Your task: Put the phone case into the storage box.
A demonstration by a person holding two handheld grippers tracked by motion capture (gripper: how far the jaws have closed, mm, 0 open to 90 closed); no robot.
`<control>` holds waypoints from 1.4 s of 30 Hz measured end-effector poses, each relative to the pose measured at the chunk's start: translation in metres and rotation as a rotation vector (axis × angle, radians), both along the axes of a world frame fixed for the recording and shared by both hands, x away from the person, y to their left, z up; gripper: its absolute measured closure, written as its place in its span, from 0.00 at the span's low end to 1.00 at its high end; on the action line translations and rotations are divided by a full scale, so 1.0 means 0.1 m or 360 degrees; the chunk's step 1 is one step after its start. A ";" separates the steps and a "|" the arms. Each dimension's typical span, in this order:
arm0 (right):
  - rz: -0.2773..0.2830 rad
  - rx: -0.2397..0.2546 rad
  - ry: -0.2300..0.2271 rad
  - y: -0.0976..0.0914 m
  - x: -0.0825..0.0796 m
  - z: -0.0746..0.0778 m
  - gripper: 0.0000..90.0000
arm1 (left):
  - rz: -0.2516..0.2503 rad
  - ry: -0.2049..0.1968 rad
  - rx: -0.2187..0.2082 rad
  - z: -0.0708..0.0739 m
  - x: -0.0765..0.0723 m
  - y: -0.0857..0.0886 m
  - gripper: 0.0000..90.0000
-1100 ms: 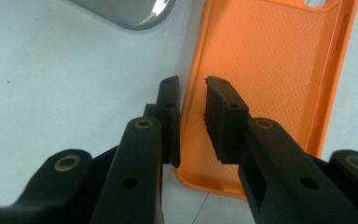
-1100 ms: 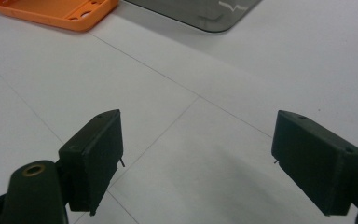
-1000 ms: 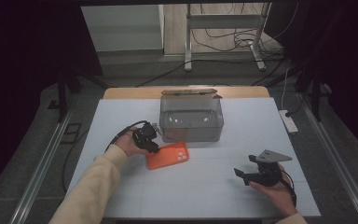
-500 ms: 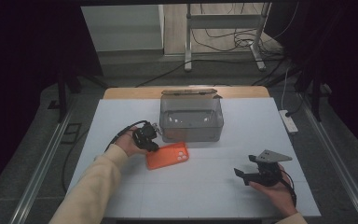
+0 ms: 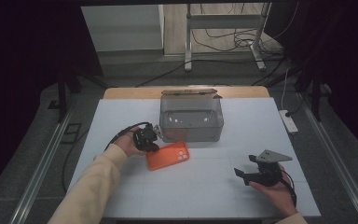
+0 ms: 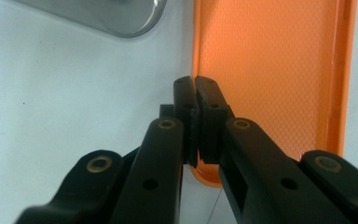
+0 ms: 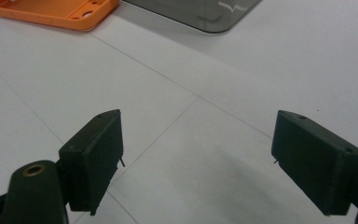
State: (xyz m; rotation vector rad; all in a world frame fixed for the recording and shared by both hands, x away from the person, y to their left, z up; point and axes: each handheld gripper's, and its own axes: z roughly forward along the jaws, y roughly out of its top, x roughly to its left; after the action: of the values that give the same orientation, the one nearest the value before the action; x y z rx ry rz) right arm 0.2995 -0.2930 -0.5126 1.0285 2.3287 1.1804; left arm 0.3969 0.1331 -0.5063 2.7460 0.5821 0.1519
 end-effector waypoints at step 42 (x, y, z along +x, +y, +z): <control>-0.0016 0.0001 -0.0007 -0.02 0.00 0.01 0.19 | -0.0014 -0.0165 -0.0197 0.41 -0.25 0.20 0.98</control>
State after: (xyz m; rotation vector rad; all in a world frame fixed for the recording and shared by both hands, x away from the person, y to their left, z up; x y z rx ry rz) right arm 0.2996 -0.2950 -0.5120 1.0356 2.3175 1.1788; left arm 0.3718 0.1530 -0.4653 2.6032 0.5329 0.2462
